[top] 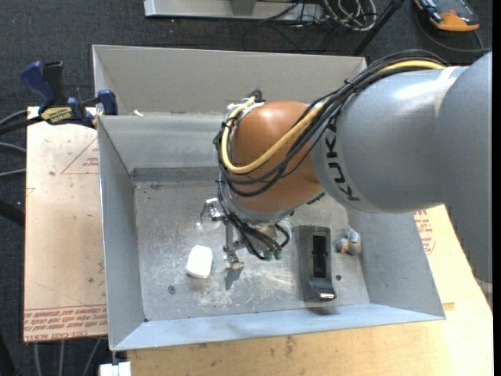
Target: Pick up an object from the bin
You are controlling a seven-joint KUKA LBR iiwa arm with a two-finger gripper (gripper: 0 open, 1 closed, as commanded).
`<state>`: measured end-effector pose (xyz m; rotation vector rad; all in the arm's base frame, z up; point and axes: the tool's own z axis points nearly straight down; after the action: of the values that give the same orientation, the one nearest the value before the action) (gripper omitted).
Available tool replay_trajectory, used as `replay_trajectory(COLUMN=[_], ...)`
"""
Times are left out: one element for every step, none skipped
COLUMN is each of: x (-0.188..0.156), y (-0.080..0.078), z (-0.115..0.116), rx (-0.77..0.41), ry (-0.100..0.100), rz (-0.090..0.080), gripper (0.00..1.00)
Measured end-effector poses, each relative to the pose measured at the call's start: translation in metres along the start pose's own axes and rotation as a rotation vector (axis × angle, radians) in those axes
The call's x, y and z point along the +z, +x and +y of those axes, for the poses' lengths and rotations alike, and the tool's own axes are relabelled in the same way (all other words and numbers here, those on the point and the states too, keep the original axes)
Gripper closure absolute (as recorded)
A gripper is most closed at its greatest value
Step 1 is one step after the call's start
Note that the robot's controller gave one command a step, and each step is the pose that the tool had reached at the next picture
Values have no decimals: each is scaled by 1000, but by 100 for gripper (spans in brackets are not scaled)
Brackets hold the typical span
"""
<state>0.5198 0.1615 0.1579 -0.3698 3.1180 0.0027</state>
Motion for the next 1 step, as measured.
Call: replay_trajectory(x=[39], y=[20], z=[-25], rx=[3], ry=[3], rz=[-1], gripper=[0])
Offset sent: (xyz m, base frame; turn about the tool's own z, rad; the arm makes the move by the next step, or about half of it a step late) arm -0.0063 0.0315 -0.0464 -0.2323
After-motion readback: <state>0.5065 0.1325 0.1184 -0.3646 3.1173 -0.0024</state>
